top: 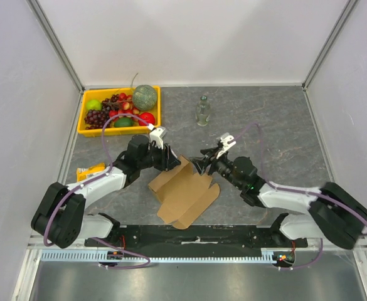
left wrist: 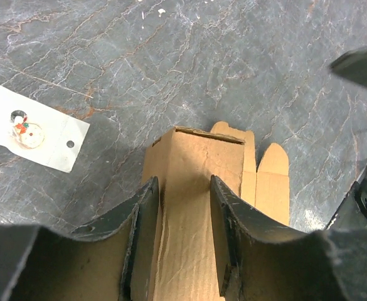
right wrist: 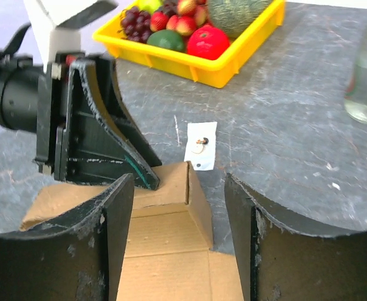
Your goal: Fold the paper box
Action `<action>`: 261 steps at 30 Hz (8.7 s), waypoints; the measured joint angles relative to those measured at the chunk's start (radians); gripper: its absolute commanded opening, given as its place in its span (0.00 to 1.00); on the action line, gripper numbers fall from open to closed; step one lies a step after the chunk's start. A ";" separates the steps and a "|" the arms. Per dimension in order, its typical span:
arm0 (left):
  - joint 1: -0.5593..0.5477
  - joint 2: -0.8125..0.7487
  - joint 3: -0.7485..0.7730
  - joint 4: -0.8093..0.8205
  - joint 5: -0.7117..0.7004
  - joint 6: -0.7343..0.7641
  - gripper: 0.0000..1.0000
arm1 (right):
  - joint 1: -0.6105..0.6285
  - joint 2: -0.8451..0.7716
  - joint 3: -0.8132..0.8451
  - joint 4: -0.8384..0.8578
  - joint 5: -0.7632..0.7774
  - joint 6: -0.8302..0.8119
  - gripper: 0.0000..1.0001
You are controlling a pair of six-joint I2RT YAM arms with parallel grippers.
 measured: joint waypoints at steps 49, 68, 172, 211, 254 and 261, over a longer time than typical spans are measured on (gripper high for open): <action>-0.015 -0.045 -0.071 0.022 0.005 -0.007 0.41 | 0.352 -0.268 -0.345 -0.438 0.326 1.185 0.63; -0.015 -0.054 -0.085 0.033 0.001 -0.030 0.41 | 0.364 -0.045 -0.352 -0.089 0.432 1.181 0.34; 0.249 -0.483 0.091 -0.430 -0.161 -0.020 0.68 | 0.113 0.227 1.009 -1.764 0.184 -0.887 0.47; 0.212 0.097 0.005 0.021 -0.222 -0.194 0.98 | -0.008 -0.209 0.760 -1.373 0.156 -0.636 0.57; 0.090 0.419 0.139 0.143 -0.342 -0.212 0.02 | -0.008 -0.323 0.695 -1.277 0.127 -0.576 0.59; 0.090 0.391 0.135 0.109 -0.339 -0.211 0.02 | -0.009 -0.342 0.684 -1.267 0.145 -0.576 0.59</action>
